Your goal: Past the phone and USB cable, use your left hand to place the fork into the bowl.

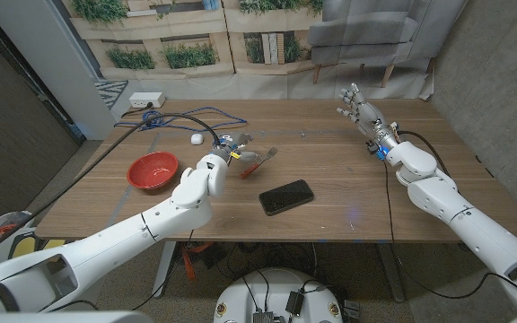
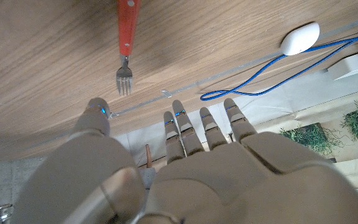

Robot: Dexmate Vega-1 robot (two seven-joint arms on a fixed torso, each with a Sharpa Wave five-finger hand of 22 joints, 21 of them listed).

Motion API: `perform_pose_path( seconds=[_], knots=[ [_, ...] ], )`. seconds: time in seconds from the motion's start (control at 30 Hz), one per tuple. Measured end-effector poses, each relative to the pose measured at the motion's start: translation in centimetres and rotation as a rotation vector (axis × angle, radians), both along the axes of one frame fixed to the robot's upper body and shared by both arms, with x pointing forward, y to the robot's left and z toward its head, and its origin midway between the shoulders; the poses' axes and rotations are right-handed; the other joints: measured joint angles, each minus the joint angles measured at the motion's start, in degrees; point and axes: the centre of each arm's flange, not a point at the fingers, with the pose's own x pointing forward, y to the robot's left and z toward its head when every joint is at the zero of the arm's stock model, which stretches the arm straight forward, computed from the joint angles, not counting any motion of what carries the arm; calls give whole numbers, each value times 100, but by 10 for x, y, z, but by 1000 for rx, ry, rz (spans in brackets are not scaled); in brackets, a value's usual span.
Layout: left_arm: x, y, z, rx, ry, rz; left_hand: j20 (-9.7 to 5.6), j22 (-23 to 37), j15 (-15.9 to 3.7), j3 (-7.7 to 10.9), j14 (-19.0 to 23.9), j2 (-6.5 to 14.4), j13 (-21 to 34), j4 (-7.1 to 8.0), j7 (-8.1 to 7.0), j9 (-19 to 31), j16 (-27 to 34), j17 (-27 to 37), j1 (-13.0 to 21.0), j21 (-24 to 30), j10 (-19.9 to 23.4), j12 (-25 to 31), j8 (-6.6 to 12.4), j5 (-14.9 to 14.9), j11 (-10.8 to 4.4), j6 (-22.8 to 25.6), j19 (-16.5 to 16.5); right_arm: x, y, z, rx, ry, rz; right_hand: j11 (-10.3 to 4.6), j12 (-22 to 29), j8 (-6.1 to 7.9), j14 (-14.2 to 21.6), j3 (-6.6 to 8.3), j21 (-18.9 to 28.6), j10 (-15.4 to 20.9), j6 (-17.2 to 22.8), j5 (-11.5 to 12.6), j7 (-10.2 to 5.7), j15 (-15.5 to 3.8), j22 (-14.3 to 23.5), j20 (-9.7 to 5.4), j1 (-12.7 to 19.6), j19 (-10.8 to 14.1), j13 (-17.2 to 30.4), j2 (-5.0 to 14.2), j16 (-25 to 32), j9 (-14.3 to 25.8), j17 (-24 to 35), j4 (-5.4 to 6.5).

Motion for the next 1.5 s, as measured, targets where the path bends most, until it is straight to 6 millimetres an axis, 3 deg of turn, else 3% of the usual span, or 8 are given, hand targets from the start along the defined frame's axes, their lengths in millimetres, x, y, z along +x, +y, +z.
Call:
perform_pose_path(
  seconds=[1.2, 1.5],
  knots=[
    [11, -7, -15, 20, 51, -18, -61, 0, -20, -71, 21, 38, 60, 22, -33, 29, 0, 0, 84, 0, 92, -49, 0, 1, -8, 193, 62, 0, -3, 4, 0, -5, -15, 1, 0, 0, -1, -1, 3, -1, 0, 0, 0, 0, 0, 0, 15, 1, 0, 16, 0, 0, 0, 1],
    [12, -9, -17, 25, 65, -24, -61, 0, -20, -24, 21, 196, 80, -26, -54, 28, 0, 0, 333, 0, 92, -49, 0, 1, -8, 213, 62, -1, -4, 4, 2, -4, -16, 1, 0, 0, -1, 13, 4, -1, -1, 0, 1, 0, 0, 0, 15, 1, 0, 16, 0, 0, 0, -13]
  ],
)
